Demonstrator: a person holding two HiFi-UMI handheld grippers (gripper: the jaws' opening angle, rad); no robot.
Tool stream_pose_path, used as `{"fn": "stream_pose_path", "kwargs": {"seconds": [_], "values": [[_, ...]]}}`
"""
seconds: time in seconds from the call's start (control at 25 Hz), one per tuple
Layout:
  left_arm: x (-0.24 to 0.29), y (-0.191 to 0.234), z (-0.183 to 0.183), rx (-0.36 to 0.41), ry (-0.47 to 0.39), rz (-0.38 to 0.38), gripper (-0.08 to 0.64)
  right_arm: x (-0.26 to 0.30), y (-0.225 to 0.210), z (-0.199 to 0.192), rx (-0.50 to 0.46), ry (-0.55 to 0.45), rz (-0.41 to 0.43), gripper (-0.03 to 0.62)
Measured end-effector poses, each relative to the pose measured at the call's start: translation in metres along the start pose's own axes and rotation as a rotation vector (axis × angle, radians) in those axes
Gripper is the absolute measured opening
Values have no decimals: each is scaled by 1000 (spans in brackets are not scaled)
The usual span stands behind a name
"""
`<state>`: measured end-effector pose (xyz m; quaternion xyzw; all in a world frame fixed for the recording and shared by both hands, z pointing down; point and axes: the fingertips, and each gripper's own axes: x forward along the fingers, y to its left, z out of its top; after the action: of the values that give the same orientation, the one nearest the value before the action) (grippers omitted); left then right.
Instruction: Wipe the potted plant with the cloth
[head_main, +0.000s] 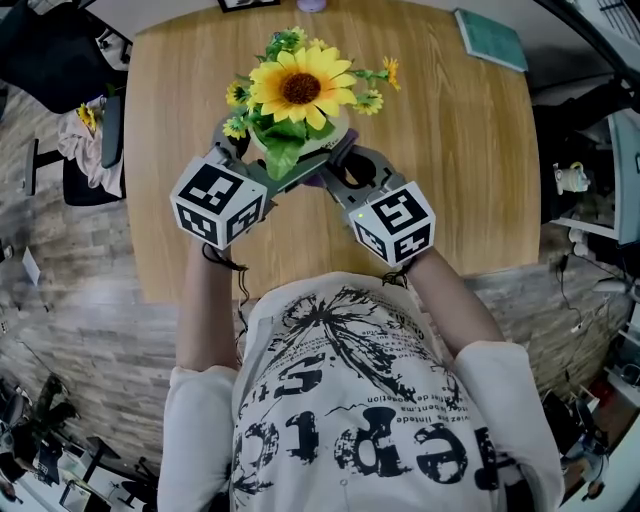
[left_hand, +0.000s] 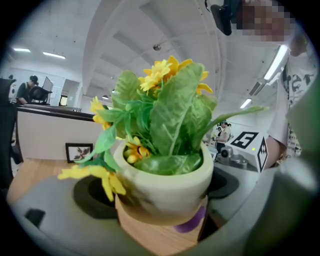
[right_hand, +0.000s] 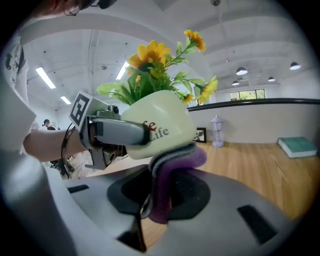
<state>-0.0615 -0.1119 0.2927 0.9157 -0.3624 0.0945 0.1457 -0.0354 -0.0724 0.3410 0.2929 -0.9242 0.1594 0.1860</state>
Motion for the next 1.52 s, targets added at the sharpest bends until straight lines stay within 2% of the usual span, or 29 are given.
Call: {"fn": "stream_pose_path", "kwargs": {"seconds": [0.16,0.4,0.64,0.76,0.92,1.16,1.52], "values": [[1,1,0,-4,6,-1,518,-1,-12,5,56,-6,-11,78],[-13,3,-19,-9,24,-21,518,8,-24,0,109,-26,-61,78],[-3,-11,-26,86,45,-15,518,-13,-67,-6,178,-64,-143,78],[13,-27,-24,88,45,-27,518,-35,-92,-9,173,-64,-188,78],[21,-25,-38,91,73,-44,518,-41,-110,-13,134,-48,-244,78],[46,-17,-84,105,89,-75,518,-46,-143,-27,53,-14,-306,78],[70,-11,-138,119,145,-144,518,-38,-168,-20,-205,-1,-370,78]]}}
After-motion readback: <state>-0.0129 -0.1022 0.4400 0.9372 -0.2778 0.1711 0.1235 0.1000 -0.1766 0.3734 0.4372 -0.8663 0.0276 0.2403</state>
